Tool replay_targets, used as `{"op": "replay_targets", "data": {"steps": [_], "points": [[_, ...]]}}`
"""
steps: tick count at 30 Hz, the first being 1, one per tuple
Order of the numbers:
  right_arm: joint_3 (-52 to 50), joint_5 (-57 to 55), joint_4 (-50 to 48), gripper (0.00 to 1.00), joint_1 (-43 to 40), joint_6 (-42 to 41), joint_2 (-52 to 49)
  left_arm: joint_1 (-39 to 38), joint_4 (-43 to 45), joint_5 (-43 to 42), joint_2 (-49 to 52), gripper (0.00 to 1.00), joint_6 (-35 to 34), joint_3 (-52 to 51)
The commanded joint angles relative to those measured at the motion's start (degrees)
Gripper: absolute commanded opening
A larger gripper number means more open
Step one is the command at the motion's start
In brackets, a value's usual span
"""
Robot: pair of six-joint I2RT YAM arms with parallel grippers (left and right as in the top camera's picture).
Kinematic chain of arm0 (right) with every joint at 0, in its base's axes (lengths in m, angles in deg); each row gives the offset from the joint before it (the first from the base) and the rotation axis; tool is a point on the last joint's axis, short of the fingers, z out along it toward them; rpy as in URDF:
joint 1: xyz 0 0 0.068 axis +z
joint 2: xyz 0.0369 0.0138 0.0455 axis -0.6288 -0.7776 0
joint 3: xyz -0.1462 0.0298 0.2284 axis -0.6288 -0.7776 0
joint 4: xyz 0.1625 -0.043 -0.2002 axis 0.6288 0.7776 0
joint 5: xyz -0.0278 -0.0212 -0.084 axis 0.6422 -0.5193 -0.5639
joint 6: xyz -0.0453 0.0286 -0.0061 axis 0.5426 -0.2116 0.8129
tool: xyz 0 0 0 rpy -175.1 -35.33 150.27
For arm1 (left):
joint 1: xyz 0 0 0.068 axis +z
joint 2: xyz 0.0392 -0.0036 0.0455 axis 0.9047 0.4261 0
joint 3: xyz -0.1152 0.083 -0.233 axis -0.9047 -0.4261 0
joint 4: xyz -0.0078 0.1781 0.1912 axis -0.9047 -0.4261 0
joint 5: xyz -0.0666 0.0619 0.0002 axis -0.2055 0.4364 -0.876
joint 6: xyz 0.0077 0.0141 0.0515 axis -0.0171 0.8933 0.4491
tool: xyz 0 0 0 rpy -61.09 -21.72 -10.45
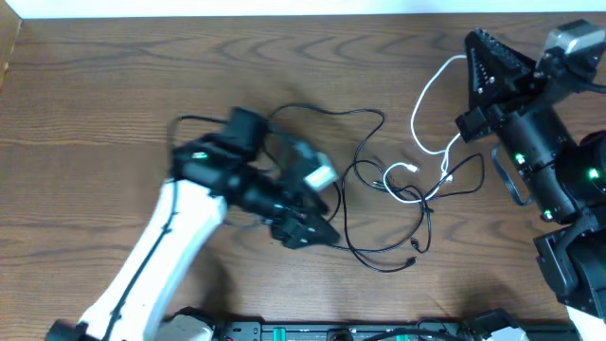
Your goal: Untangle cables
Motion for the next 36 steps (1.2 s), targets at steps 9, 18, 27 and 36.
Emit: {"op": "replay_targets", "data": {"steps": [9, 18, 27, 36], "points": [[0.3, 0.9, 3.0, 0.01, 0.0, -0.2, 0.2, -17.3, 18.2, 10.6, 14.2, 0.73, -7.3, -0.1], [0.3, 4.2, 2.6, 0.01, 0.0, 0.2, 0.9, -19.5, 31.5, 17.2, 19.1, 0.73, -20.0, -0.1], [0.3, -0.1, -17.6, 0.01, 0.0, 1.0, 4.6, -19.5, 31.7, 21.6, 19.3, 0.86, -22.4, -0.1], [0.3, -0.5, -12.7, 0.01, 0.0, -6.7, 5.5, -19.5, 32.5, 21.3, 19.3, 0.90, -23.2, -0.1]]}}
